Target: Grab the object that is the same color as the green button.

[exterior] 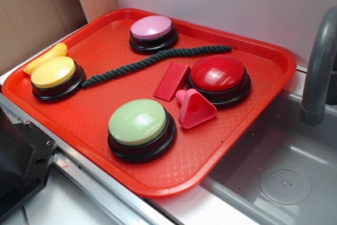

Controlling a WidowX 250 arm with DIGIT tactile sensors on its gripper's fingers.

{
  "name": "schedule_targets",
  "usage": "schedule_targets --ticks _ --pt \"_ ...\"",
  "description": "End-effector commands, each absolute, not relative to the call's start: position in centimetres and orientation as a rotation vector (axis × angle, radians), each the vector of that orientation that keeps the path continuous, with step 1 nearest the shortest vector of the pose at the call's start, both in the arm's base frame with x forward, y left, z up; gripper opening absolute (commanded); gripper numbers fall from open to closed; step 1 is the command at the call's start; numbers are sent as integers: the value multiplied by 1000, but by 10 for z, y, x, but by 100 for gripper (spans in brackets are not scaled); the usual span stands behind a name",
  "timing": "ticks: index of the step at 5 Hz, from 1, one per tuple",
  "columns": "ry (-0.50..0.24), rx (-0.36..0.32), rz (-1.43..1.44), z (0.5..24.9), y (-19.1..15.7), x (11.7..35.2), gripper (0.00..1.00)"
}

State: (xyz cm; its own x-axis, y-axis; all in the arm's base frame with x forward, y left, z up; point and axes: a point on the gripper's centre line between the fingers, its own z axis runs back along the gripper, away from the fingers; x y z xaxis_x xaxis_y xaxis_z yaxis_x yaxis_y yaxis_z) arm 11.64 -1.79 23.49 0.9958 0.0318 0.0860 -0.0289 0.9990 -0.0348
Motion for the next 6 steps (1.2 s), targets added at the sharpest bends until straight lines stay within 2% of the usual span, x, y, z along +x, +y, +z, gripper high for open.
schedule_targets --ticks 1,2,3,4,5,6 --pt "-87 -34 30 235 -18 116 100" --pt "-98 -54 -64 218 -6 136 100" --pt "-82 -39 -119 195 2 158 100" --pt "-124 -18 -162 170 7 177 100" --pt "-102 2 -125 126 15 205 100" --pt "-123 12 -109 93 21 221 100"
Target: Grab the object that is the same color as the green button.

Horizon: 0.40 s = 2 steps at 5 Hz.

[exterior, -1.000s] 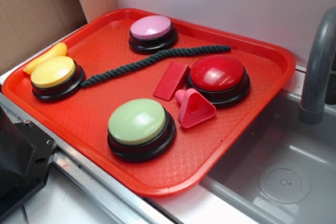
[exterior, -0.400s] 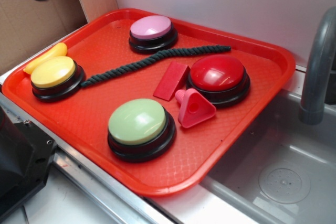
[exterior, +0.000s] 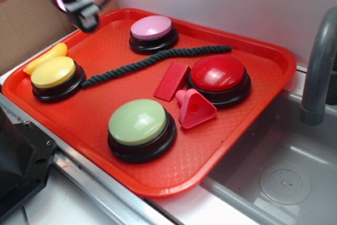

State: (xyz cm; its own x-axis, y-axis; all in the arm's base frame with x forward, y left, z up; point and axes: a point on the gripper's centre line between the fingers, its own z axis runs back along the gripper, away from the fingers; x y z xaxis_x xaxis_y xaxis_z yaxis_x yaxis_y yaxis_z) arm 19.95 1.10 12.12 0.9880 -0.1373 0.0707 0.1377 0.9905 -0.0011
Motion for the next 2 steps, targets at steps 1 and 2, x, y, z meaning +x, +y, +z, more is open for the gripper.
schedule_targets --ticks 1,2 --pt "-94 8 -121 68 29 235 100" --pt "-81 36 -133 47 37 248 100"
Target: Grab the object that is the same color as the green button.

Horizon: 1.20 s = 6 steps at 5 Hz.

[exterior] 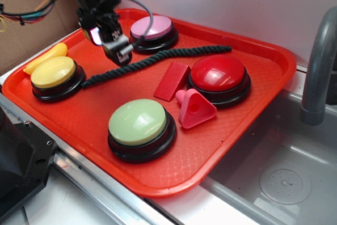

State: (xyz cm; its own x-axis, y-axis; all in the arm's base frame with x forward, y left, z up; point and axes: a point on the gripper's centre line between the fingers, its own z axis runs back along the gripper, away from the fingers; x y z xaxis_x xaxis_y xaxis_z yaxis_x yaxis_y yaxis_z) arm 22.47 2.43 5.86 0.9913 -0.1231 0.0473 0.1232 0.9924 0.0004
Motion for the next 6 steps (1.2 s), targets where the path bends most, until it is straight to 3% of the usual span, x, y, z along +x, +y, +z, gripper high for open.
schedule_targets --ticks 1,2,3,5,6 --pt "-70 17 -131 33 37 254 100" --pt "-52 14 -130 26 35 254 100" --pt "-21 35 -85 21 36 253 0" --pt "-30 25 -67 21 37 253 0" --pt "-17 41 -68 33 31 254 0"
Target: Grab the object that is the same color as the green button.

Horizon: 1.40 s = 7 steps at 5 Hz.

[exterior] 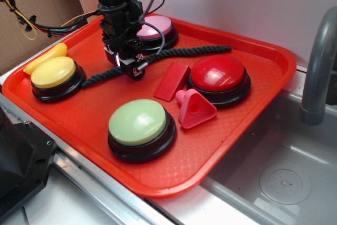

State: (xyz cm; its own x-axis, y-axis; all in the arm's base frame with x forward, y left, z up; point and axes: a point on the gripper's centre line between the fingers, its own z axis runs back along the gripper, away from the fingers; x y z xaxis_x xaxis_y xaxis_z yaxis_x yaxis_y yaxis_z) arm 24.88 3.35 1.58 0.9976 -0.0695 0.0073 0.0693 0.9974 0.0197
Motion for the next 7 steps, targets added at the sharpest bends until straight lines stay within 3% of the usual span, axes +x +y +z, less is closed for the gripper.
schedule_targets --ticks 1,2,3,4,5,6,7 --pt "-10 53 -42 63 24 250 0" --pt "-24 76 21 107 21 238 0" --pt "-53 49 68 149 16 217 0" --pt "-92 37 141 174 9 191 0" --pt "-65 39 220 187 7 167 0" --pt "-77 30 254 191 10 161 0" --pt "-21 9 249 186 20 164 0"
